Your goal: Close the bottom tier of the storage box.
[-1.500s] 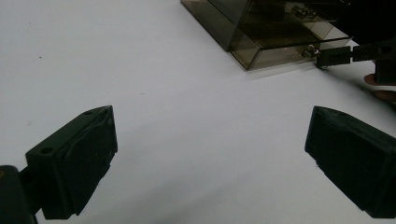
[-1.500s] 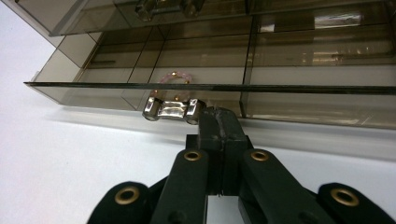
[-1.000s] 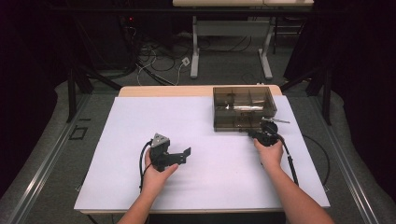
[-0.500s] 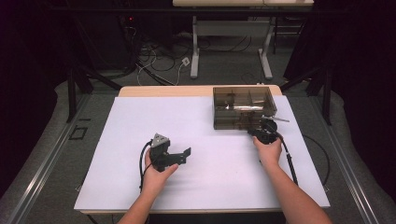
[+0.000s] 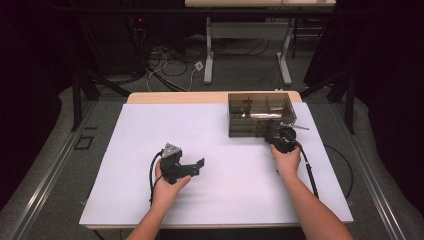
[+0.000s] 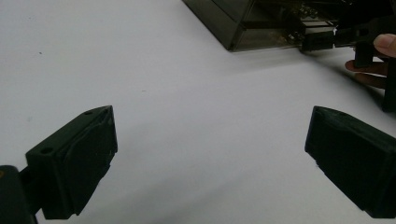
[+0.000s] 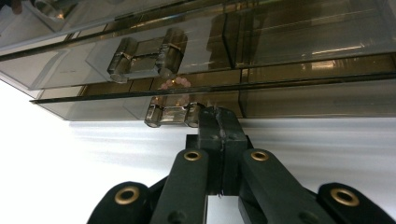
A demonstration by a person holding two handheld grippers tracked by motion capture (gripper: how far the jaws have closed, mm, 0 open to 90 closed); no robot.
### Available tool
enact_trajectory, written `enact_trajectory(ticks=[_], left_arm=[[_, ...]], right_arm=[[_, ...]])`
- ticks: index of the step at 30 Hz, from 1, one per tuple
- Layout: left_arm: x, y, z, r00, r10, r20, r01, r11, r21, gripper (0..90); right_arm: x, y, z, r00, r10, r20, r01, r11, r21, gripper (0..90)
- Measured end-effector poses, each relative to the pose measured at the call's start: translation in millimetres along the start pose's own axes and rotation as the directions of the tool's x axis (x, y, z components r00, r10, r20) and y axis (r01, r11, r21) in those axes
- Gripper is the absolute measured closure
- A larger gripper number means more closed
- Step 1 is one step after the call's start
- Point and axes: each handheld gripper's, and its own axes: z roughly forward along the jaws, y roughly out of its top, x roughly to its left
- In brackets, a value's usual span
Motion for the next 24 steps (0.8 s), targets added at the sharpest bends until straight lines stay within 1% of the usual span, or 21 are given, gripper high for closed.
enact_trajectory(ticks=[1, 2, 3, 4, 5, 8, 9, 10, 14, 15, 16, 17, 18, 20, 21, 23, 24], left_arm=[[0.1, 0.1, 0.0, 1.0000, -0.003, 0.000, 0.003, 1.0000, -0.003, 2.6], [0.4, 0.6, -0.5, 1.0000, -0.003, 0.003, 0.003, 1.0000, 0.002, 2.5], [0.7, 0.8, -0.7, 1.0000, -0.002, 0.002, 0.002, 1.0000, 0.001, 2.5], [0.8, 1.0, -0.9, 1.0000, -0.003, 0.002, 0.003, 1.0000, 0.000, 2.5], [1.0, 1.3, -1.2, 1.0000, -0.004, 0.001, 0.004, 1.0000, 0.000, 2.5], [1.4, 1.8, -1.6, 1.0000, -0.009, -0.003, 0.009, 0.9999, -0.007, 2.6], [1.6, 1.8, -1.6, 1.0000, -0.009, -0.003, 0.009, 0.9999, -0.007, 2.6], [1.7, 1.8, -1.5, 1.0000, -0.009, -0.003, 0.009, 0.9999, -0.007, 2.6], [2.6, 1.9, -1.3, 0.9999, -0.012, -0.002, 0.012, 0.9999, -0.005, 2.6], [2.6, 1.9, -1.1, 0.9999, -0.014, -0.002, 0.014, 0.9999, -0.006, 2.6], [2.6, 2.0, -1.1, 0.9999, -0.014, -0.003, 0.014, 0.9999, -0.006, 2.6], [2.7, 2.1, -0.9, 0.9999, -0.014, -0.003, 0.014, 0.9999, -0.006, 2.5], [2.6, 2.3, -0.9, 0.9999, -0.017, -0.003, 0.017, 0.9998, -0.005, 2.6], [3.1, 3.3, -0.9, 0.9999, -0.014, -0.004, 0.014, 0.9999, -0.005, 2.6], [3.4, 4.0, -0.8, 0.9999, -0.011, -0.003, 0.011, 0.9999, -0.005, 2.6], [4.0, 4.8, -0.5, 0.9999, -0.015, -0.005, 0.015, 0.9999, -0.009, 2.6], [4.7, 4.9, -0.3, 0.9998, -0.017, -0.005, 0.017, 0.9998, -0.008, 2.5]], right_arm=[[-0.2, 0.2, 0.4, 1.0000, 0.000, -0.001, 0.000, 1.0000, -0.003, 90.0], [-0.7, 1.0, -0.5, 1.0000, -0.008, 0.003, 0.008, 0.9998, 0.016, 90.0], [-0.9, 1.0, -0.1, 1.0000, -0.008, 0.003, 0.008, 0.9999, 0.014, 90.0], [-0.5, 0.6, 1.0, 1.0000, 0.007, -0.005, -0.007, 1.0000, -0.004, 90.0], [-0.9, 0.9, 1.0, 0.9999, 0.009, -0.010, -0.009, 1.0000, -0.001, 90.0], [-2.3, 1.5, 3.2, 0.9998, 0.015, -0.010, -0.015, 0.9998, -0.015, 90.0], [-2.2, 1.7, 2.3, 0.9993, 0.031, -0.023, -0.031, 0.9995, -0.004, 90.0], [-2.0, 1.9, 2.2, 0.9995, 0.031, -0.010, -0.031, 0.9995, 0.004, 90.0], [-2.8, 2.0, 2.9, 0.9995, 0.030, -0.002, -0.030, 0.9995, 0.004, 90.0], [-3.5, 1.7, 3.9, 0.9996, 0.026, -0.005, -0.026, 0.9995, -0.016, 90.0], [-3.4, 2.0, 3.3, 0.9995, 0.032, -0.004, -0.032, 0.9994, -0.013, 90.0], [-4.3, 2.6, 2.5, 0.9995, 0.029, -0.013, -0.029, 0.9996, -0.004, 90.0], [-4.2, 2.8, 3.3, 0.9992, 0.040, -0.008, -0.040, 0.9990, -0.019, 90.0], [-5.1, 4.3, 2.2, 0.9990, 0.043, -0.010, -0.043, 0.9991, 0.008, 90.0], [-5.1, 4.1, 3.3, 0.9987, 0.048, -0.016, -0.048, 0.9988, -0.005, 90.0], [-5.0, 4.1, 3.6, 0.9987, 0.047, -0.022, -0.047, 0.9989, -0.004, 90.0], [-5.9, 3.9, 3.7, 0.9992, 0.034, -0.023, -0.034, 0.9994, -0.001, 90.0]])
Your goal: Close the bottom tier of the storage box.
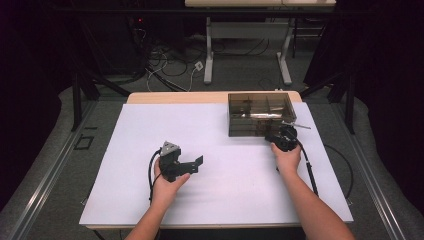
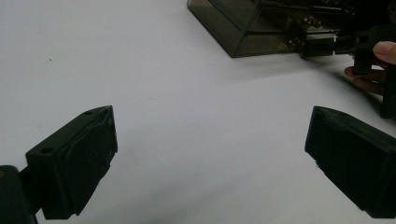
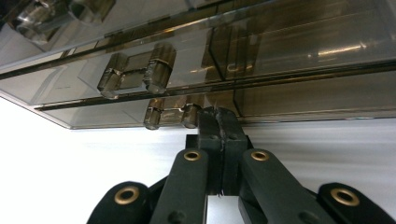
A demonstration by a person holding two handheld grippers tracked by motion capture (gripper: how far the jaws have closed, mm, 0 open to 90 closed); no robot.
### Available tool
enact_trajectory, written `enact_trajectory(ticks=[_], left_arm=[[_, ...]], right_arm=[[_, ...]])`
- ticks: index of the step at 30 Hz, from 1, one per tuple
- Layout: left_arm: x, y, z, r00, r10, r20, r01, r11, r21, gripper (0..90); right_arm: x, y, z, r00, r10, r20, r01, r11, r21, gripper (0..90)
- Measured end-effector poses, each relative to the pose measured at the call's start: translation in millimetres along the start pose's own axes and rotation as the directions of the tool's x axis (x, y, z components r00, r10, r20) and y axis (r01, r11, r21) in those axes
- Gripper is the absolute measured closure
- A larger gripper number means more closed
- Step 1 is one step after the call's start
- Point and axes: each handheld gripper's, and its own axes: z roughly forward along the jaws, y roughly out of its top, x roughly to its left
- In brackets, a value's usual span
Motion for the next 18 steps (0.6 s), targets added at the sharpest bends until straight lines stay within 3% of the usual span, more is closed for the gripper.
enact_trajectory(ticks=[5, 8, 11, 12, 13, 18], left_arm=[[2.3, -1.6, 1.7, 1.0000, -0.005, -0.007, 0.005, 1.0000, 0.003, 2.5], [1.4, -0.9, 2.3, 1.0000, -0.007, -0.001, 0.007, 1.0000, 0.004, 2.5], [1.3, 0.7, 2.3, 1.0000, -0.003, 0.003, 0.003, 1.0000, 0.009, 2.6], [1.4, 0.7, 2.6, 1.0000, -0.006, 0.001, 0.006, 1.0000, 0.007, 2.6], [1.8, 0.8, 2.4, 1.0000, -0.006, 0.002, 0.006, 0.9999, 0.009, 2.6], [3.3, 0.0, 2.1, 1.0000, -0.009, -0.003, 0.009, 0.9999, 0.009, 2.6]], right_arm=[[2.8, -1.4, -0.4, 1.0000, 0.004, 0.006, -0.004, 1.0000, -0.004, 86.8], [2.1, -0.8, -4.1, 1.0000, 0.006, 0.007, -0.006, 0.9991, 0.042, 80.4], [2.2, -1.3, -6.2, 0.9999, -0.014, -0.004, 0.014, 0.9994, 0.032, 74.1], [3.6, -0.5, -8.7, 0.9998, -0.021, -0.003, 0.021, 0.9982, 0.055, 72.6], [4.6, -1.3, -8.4, 0.9994, -0.033, -0.008, 0.033, 0.9989, 0.032, 71.0], [12.2, -1.8, -12.5, 0.9950, -0.096, -0.027, 0.097, 0.9951, 0.022, 61.7]])
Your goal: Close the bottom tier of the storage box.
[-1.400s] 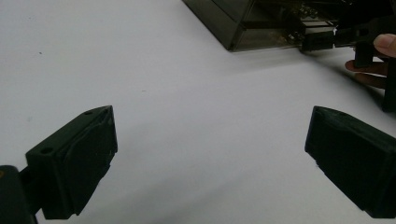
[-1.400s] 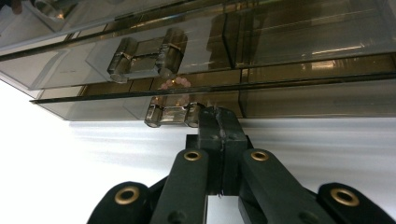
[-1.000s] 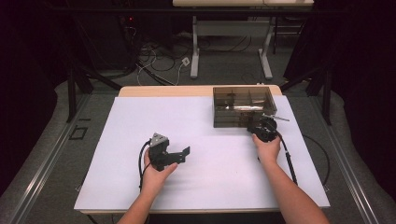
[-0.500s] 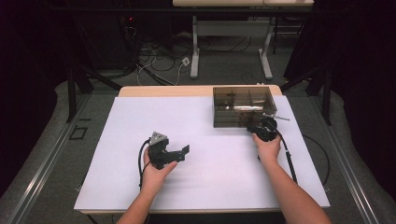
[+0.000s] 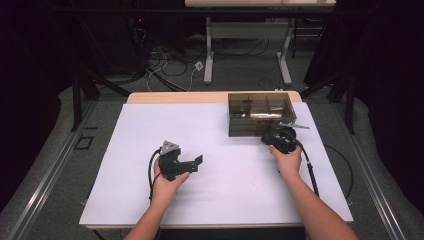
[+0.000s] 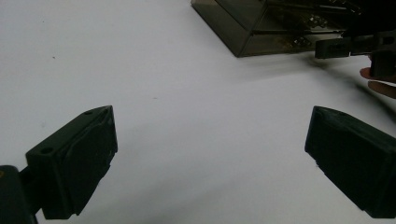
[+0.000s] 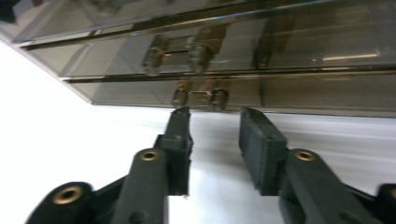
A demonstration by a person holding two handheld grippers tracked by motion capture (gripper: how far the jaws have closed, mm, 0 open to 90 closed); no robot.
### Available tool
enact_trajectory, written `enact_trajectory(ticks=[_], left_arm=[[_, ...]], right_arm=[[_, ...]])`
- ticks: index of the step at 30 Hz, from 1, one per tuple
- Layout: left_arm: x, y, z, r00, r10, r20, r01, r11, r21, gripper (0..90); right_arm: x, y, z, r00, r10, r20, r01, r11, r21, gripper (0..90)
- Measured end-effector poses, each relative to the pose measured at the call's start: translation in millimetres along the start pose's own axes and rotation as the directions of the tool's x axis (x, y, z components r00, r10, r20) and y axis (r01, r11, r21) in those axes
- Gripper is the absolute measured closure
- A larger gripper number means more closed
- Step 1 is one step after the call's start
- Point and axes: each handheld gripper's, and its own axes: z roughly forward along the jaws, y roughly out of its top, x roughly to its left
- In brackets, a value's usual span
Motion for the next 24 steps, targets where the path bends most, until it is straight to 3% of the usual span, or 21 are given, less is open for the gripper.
enact_trajectory(ticks=[9, 14, 17, 22, 24], left_arm=[[0.2, 1.5, -0.3, 1.0000, 0.003, 0.003, -0.003, 1.0000, -0.002, 2.6], [-1.0, 2.1, 0.3, 0.9999, 0.011, 0.004, -0.011, 0.9999, 0.003, 2.6], [-1.9, 2.6, 0.6, 1.0000, 0.008, 0.006, -0.008, 1.0000, -0.001, 2.6], [-2.2, 3.9, 0.4, 0.9999, 0.010, 0.010, -0.010, 0.9999, 0.004, 2.6], [-2.8, 4.4, 1.0, 0.9999, 0.006, 0.013, -0.006, 1.0000, 0.002, 2.6]], right_arm=[[15.1, -0.1, -12.3, 0.9954, -0.096, 0.003, 0.096, 0.9953, -0.012, 52.0], [23.7, -0.5, -22.0, 0.9849, -0.173, 0.006, 0.173, 0.9848, -0.011, 48.5], [28.8, -1.9, -27.3, 0.9708, -0.240, 0.010, 0.240, 0.9709, -0.005, 44.1], [35.7, -3.4, -36.3, 0.9678, -0.250, -0.029, 0.250, 0.9683, -0.010, 39.7], [38.6, -3.6, -39.7, 0.9626, -0.268, -0.037, 0.268, 0.9632, -0.025, 36.1]])
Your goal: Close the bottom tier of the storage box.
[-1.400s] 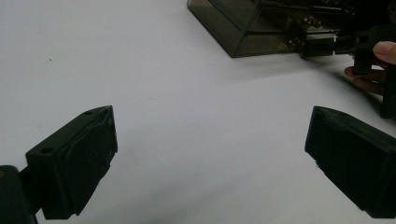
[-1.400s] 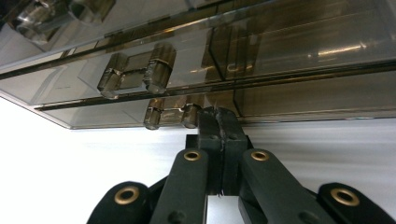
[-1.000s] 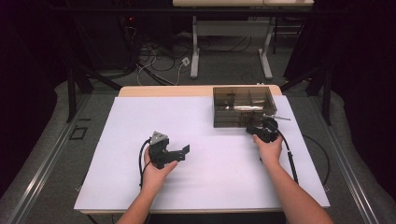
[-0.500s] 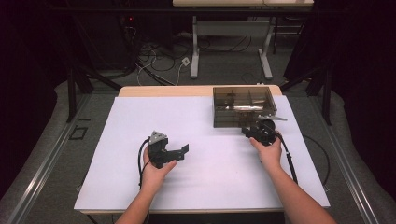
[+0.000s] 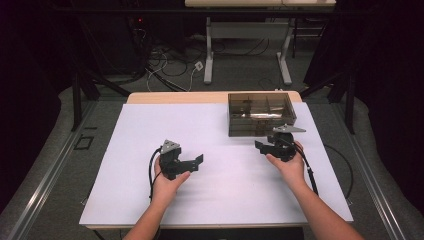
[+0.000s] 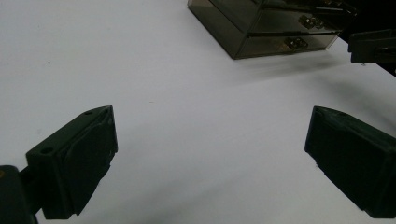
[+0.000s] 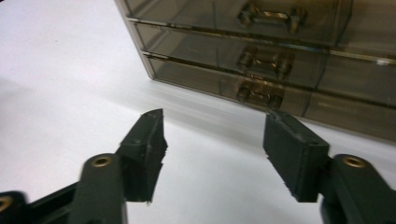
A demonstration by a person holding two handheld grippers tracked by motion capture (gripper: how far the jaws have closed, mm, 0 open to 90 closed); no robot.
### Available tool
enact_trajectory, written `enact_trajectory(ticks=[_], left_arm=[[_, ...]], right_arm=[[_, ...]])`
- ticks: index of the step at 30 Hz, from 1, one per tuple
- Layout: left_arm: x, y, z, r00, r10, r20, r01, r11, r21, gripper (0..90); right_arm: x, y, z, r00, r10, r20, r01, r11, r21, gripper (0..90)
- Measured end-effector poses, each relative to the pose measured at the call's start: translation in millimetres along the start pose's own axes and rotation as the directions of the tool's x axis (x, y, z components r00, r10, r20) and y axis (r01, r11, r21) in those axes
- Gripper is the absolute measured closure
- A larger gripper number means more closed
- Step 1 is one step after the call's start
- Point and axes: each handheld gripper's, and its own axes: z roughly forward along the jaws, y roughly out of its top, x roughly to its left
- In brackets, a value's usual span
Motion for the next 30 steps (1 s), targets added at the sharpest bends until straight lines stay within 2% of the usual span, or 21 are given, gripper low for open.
enact_trajectory(ticks=[5, 9, 14, 15, 17, 18, 19, 22, 23, 30], left_arm=[[-1.4, 2.9, -1.0, 1.0000, 0.007, 0.005, -0.007, 1.0000, -0.003, 2.6], [-0.2, 3.3, -4.0, 1.0000, 0.006, 0.004, -0.006, 1.0000, 0.001, 2.6], [2.3, 4.0, -10.1, 1.0000, 0.009, -0.002, -0.009, 1.0000, 0.002, 2.6], [2.6, 4.2, -11.4, 1.0000, 0.007, -0.004, -0.007, 1.0000, -0.002, 2.6], [3.2, 4.9, -14.4, 0.9999, 0.012, -0.005, -0.012, 0.9999, -0.002, 2.6], [3.2, 5.1, -15.9, 0.9999, 0.015, -0.007, -0.015, 0.9999, -0.001, 2.6], [3.4, 5.4, -17.2, 0.9998, 0.017, -0.007, -0.017, 0.9999, -0.001, 2.6], [3.8, 5.1, -20.9, 0.9998, 0.019, -0.009, -0.019, 0.9998, 0.000, 2.6], [4.3, 4.8, -22.4, 0.9997, 0.022, -0.009, -0.022, 0.9997, 0.004, 2.6], [7.1, 1.7, -30.4, 0.9997, 0.025, -0.004, -0.025, 0.9996, 0.016, 2.6]], right_arm=[[6.5, 1.8, -8.8, 0.9989, -0.048, -0.003, 0.048, 0.9987, -0.020, 29.7], [9.7, 2.4, -13.7, 0.9973, -0.030, -0.067, 0.029, 0.9995, -0.015, 23.3], [15.8, 1.6, -20.3, 0.9946, -0.062, -0.083, 0.061, 0.9980, -0.018, 14.9], [17.7, 1.6, -21.3, 0.9956, -0.063, -0.069, 0.062, 0.9979, -0.016, 14.8], [24.0, 0.6, -22.5, 0.9957, -0.093, 0.001, 0.093, 0.9956, 0.010, 14.5], [26.4, -0.8, -22.9, 0.9925, -0.119, 0.031, 0.118, 0.9929, 0.012, 14.4], [27.7, -2.0, -24.0, 0.9904, -0.134, 0.035, 0.133, 0.9910, 0.015, 13.4], [30.1, -4.9, -27.3, 0.9930, -0.118, -0.006, 0.118, 0.9929, 0.013, 9.8], [31.3, -5.7, -28.9, 0.9941, -0.108, -0.010, 0.108, 0.9941, 0.011, 9.8], [35.5, -9.3, -40.4, 0.9924, -0.117, -0.037, 0.117, 0.9931, -0.005, 9.7]])
